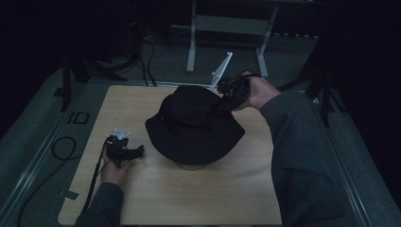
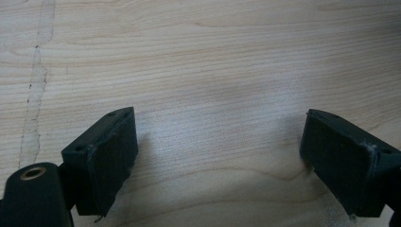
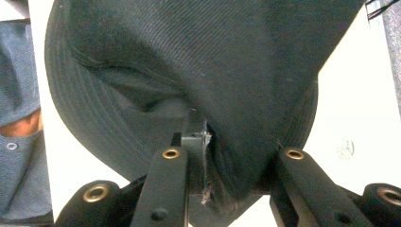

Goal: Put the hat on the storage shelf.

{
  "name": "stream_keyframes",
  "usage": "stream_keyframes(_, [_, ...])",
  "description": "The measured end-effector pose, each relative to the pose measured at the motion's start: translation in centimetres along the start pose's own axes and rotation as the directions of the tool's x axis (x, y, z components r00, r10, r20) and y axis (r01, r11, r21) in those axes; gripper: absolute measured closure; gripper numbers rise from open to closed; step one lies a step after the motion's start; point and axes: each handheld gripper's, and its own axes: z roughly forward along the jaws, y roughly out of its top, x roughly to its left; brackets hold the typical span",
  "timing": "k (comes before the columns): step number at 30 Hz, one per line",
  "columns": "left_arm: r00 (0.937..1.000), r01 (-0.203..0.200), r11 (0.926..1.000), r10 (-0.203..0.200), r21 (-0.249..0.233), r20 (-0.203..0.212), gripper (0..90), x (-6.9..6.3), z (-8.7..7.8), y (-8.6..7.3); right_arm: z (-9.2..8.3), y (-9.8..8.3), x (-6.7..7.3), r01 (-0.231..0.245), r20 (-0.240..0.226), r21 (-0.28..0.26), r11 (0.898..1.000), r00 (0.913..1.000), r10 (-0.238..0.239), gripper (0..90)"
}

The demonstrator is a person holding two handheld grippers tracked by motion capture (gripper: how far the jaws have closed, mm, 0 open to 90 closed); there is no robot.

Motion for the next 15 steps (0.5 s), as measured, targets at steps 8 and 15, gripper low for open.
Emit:
stream_keyframes(8, [1.0, 0.0, 1.0, 0.0, -0.001, 0.0, 12.3, 0.0, 0.0, 0.0, 0.41, 0.14, -0.38, -0.054, 0.029, 0.017, 0.998, 0.9981, 0.054, 50.3])
stream_keyframes(15, [1.0, -0.001, 1.0, 0.001, 0.0, 0.0, 12.3, -0.01, 0.0, -0.01, 0.37, 0.0, -0.51, -0.108, 0.033, 0.028, 0.994, 0.9937, 0.107, 34.8])
